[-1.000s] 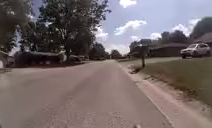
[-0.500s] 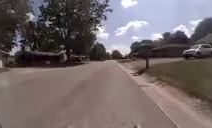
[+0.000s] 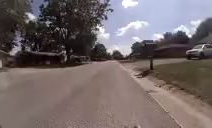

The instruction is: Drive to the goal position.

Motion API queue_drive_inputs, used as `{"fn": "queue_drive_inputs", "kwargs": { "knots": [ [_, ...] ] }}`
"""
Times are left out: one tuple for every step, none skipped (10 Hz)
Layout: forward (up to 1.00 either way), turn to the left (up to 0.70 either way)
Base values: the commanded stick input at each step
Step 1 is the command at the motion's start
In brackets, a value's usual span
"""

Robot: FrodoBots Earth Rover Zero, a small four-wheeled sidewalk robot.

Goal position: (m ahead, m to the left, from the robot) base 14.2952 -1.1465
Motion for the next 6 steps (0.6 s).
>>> {"fn": "queue_drive_inputs", "kwargs": {
  "knots": [
    [0.70,0.00],
    [0.70,0.00],
    [0.70,0.00],
    [0.70,0.00],
    [0.70,0.00],
    [0.70,-0.30]
  ]
}}
